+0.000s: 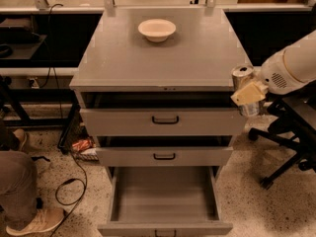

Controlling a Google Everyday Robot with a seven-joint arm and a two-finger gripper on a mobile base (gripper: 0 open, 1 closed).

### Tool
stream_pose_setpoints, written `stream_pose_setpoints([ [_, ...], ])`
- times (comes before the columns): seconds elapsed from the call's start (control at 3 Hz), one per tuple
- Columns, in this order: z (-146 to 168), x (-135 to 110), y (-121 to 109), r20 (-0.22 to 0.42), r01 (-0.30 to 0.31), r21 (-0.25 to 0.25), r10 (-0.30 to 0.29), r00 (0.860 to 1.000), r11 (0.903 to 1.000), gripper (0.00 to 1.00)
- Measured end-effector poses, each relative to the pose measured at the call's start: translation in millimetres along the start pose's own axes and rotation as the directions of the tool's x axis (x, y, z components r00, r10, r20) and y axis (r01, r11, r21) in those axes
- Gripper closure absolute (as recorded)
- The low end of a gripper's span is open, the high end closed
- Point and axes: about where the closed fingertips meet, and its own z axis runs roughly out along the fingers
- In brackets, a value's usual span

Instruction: Place redbull can into bottom drawer

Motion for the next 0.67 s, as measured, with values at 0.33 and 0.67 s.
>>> stream_pose_setpoints([
  [0.33, -0.2, 4.1, 6.1, -0.019, 0.0, -0.021, -0.001, 1.0, 0.9998, 1.0],
  [0.67, 3.4, 7.0, 7.3, -0.032, -0.006, -0.015, 0.005, 0.999, 0.9999, 1.0],
])
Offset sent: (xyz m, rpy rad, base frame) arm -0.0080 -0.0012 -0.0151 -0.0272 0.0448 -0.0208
